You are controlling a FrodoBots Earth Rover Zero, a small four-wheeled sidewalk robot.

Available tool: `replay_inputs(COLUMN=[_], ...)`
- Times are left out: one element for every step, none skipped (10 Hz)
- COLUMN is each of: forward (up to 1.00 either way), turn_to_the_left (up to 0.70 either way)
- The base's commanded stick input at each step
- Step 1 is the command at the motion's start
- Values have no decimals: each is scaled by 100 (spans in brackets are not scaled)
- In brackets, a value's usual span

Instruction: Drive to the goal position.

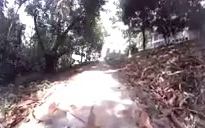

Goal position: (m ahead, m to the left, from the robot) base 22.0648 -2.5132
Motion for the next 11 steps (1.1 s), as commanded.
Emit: replay_inputs(forward=[70, 70, 70, 70, 70, 70, 70, 70, 70, 70, 70], turn_to_the_left=[0, 0, 0, 0, 0, 0, 0, 0, 0, 0, 0])
